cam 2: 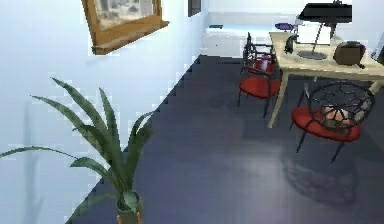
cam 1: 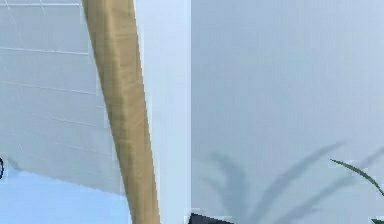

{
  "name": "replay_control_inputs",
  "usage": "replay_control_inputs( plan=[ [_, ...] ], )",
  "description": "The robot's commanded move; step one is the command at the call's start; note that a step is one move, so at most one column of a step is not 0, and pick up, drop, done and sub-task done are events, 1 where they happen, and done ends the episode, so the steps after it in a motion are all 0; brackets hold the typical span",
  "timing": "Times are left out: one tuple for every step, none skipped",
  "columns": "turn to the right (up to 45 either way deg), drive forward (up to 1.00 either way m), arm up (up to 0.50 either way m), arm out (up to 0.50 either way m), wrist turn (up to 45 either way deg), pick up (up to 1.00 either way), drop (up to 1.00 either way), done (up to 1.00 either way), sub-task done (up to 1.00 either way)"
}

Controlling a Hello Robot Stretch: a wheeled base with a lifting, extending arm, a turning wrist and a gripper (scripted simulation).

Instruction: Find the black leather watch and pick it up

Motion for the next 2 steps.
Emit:
replay_control_inputs(
  plan=[
    [-45.0, 0.0, 0.0, 0.0, 0.0, 0.0, 0.0, 0.0, 0.0],
    [-15.0, 0.0, 0.0, 0.0, 0.0, 0.0, 0.0, 0.0, 0.0]
  ],
)
